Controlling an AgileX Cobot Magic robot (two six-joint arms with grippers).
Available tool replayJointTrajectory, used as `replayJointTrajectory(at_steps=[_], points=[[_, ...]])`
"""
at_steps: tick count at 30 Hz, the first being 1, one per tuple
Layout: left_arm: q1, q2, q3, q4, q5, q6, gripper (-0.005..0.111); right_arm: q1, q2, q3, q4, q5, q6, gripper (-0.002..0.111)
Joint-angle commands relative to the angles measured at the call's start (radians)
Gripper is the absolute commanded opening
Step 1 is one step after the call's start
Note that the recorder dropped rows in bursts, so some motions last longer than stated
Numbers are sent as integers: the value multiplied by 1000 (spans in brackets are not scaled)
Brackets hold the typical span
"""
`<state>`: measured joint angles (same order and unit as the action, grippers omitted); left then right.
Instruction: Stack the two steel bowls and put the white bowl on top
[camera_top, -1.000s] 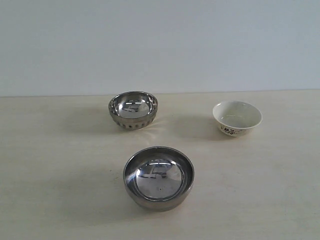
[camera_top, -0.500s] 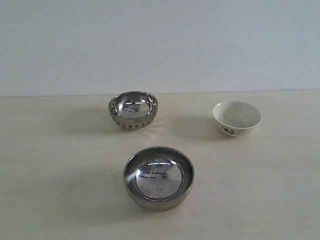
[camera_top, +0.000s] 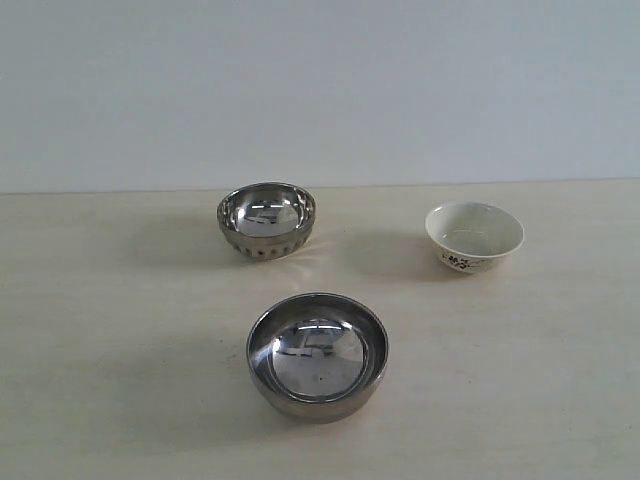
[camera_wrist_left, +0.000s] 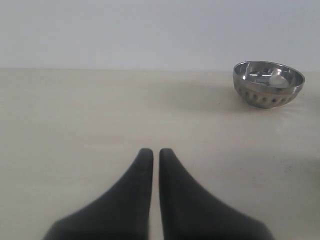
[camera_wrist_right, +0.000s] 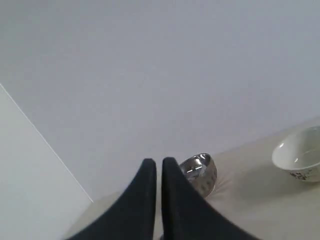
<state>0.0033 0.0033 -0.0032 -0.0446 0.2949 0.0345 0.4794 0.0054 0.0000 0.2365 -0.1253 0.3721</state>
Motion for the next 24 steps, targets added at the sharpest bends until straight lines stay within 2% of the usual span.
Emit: replayJointTrajectory(at_steps=[1,3,4,7,12,14,18,21,24], points=[[3,-3,3,1,1,-5,4,-5,-5,-57,-3,-142,83,0],[3,-3,3,1,1,-5,4,-5,17,-122,-10,-260,112,0],[3,-3,3,1,1,-5,4,-5,48,-149,-13,-262,107,0],[3,-3,3,1,1,-5,4,-5,182,-238,-78,-244,87,0],[3,-3,3,1,1,-5,4,-5,599,-535,-236,-147,85,0],[3,-3,3,1,1,-5,4,-5,726,-645,-331,-97,83,0],[3,-3,3,1,1,-5,4,-5,912,-842,-435,125,54,0],[3,-3,3,1,1,-5,4,-5,1020,-960,-437,274,-26,0],[3,-3,3,1,1,-5,4,-5,1095,-1046,-437,335,-64,0]])
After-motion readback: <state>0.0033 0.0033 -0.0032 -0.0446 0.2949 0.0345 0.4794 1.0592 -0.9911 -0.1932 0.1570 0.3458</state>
